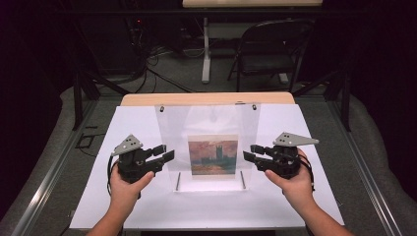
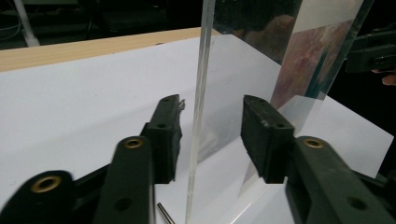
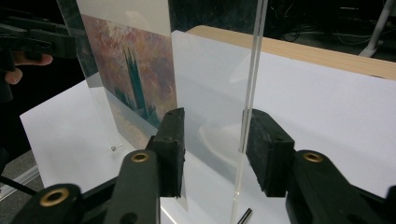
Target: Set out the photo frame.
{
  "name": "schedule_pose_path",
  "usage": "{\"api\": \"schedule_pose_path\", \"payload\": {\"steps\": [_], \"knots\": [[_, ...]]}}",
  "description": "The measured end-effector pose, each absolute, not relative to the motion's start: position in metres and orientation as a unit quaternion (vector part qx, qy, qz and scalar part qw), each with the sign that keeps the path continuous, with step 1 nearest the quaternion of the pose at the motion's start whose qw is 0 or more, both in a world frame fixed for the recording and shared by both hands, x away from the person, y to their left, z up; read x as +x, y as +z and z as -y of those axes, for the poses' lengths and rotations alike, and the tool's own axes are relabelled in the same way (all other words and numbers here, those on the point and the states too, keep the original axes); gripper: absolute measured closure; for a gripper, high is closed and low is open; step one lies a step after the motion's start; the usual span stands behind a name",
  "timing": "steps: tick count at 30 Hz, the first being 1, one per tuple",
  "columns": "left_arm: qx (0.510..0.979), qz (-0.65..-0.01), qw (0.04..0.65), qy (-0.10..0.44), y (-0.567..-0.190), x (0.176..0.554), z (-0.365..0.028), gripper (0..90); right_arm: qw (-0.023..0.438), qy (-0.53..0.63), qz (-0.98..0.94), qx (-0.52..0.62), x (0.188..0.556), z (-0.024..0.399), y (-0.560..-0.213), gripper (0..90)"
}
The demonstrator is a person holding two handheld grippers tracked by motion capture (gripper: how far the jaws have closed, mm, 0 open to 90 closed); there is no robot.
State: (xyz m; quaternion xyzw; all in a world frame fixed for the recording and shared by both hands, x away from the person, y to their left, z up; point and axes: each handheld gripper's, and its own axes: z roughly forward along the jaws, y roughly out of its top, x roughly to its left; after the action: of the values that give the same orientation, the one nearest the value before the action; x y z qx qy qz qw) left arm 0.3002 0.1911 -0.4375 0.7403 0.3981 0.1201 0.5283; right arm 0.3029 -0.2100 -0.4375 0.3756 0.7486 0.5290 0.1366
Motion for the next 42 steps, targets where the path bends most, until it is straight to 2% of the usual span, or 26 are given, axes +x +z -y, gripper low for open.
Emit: {"api": "schedule_pose_path", "payload": {"steps": [4, 10, 14, 24, 30, 37, 42], "knots": [[0.742, -0.400, 0.523, 0.127, -0.437, 0.300, -0.193, 46.6, 0.139, 0.532, -0.747, 0.375, 0.304, 0.211, -0.437, 49.5], [0.741, -0.400, 0.520, 0.139, -0.437, 0.299, -0.197, 40.3, 0.148, 0.540, -0.739, 0.375, 0.304, 0.215, -0.435, 36.2], [0.739, -0.403, 0.521, 0.142, -0.436, 0.297, -0.201, 37.3, 0.162, 0.533, -0.745, 0.368, 0.301, 0.217, -0.434, 33.3], [0.729, -0.409, 0.522, 0.169, -0.437, 0.279, -0.220, 36.1, 0.219, 0.528, -0.734, 0.366, 0.278, 0.242, -0.434, 32.2], [0.722, -0.423, 0.520, 0.174, -0.447, 0.266, -0.236, 35.5, 0.214, 0.530, -0.716, 0.401, 0.270, 0.262, -0.449, 32.2], [0.720, -0.453, 0.492, 0.185, -0.481, 0.261, -0.247, 35.4, 0.210, 0.517, -0.707, 0.434, 0.264, 0.272, -0.481, 32.5], [0.717, -0.474, 0.481, 0.173, -0.507, 0.263, -0.253, 35.5, 0.216, 0.492, -0.718, 0.442, 0.262, 0.271, -0.504, 32.4]]}}
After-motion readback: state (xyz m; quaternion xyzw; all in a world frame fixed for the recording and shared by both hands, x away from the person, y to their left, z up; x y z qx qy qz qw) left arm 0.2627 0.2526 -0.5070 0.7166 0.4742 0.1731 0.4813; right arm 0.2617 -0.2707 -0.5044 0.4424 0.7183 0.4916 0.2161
